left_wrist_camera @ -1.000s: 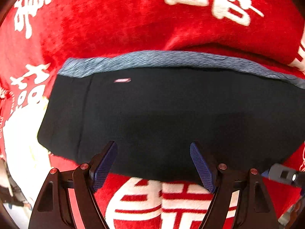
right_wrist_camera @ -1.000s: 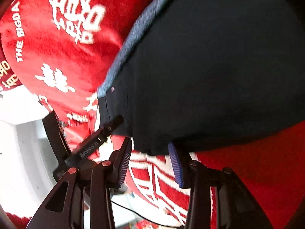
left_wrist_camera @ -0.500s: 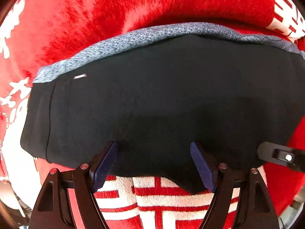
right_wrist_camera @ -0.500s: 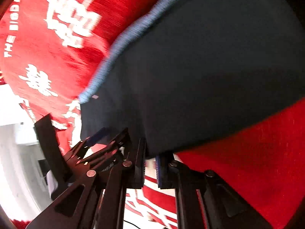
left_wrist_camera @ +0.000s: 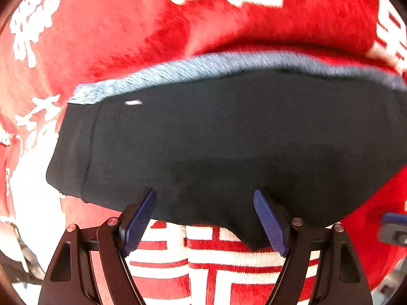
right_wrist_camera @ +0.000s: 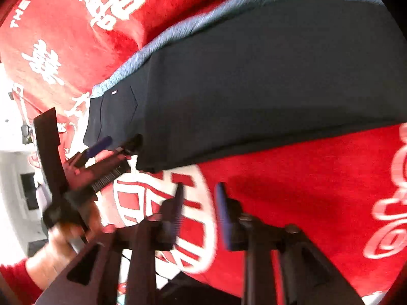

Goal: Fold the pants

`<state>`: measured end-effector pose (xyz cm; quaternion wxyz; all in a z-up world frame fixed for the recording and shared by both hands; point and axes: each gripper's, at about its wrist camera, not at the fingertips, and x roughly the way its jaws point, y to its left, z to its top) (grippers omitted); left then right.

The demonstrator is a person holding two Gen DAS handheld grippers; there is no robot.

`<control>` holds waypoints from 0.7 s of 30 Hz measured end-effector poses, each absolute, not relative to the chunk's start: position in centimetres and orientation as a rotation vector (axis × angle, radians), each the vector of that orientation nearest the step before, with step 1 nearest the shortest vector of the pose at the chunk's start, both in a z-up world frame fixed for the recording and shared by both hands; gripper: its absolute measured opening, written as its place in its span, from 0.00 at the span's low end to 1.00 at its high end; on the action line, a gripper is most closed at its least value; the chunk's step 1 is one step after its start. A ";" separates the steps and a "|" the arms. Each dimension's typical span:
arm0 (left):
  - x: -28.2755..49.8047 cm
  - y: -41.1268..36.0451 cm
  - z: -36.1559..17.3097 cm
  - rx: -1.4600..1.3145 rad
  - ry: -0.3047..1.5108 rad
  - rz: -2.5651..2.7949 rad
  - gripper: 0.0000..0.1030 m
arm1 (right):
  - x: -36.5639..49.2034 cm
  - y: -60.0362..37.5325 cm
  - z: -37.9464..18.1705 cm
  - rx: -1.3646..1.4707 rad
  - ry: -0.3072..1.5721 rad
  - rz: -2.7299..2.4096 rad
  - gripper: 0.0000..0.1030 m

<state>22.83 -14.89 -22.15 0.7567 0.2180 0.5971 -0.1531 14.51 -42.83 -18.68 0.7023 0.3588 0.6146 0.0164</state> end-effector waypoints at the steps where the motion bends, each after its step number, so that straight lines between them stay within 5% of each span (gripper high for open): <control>1: 23.3 -14.3 -21.6 0.463 1.295 -0.327 0.77 | 14.1 -44.7 -17.3 0.768 1.345 0.004 0.55; 5: 25.4 -14.8 -18.3 0.435 1.250 -0.313 0.77 | 13.8 -51.8 -12.5 0.657 1.290 -0.091 0.54; 8: 26.8 -16.8 -15.9 0.450 1.199 -0.334 0.77 | 15.5 -56.2 -8.8 0.500 1.253 -0.148 0.40; 11: 28.0 -19.3 -16.5 0.474 1.184 -0.373 0.77 | 17.8 -59.5 -7.7 0.404 1.244 -0.162 0.40; 21: 28.2 -30.3 -24.2 0.414 1.273 -0.368 0.77 | 23.9 -57.4 -19.7 0.533 1.302 -0.010 0.40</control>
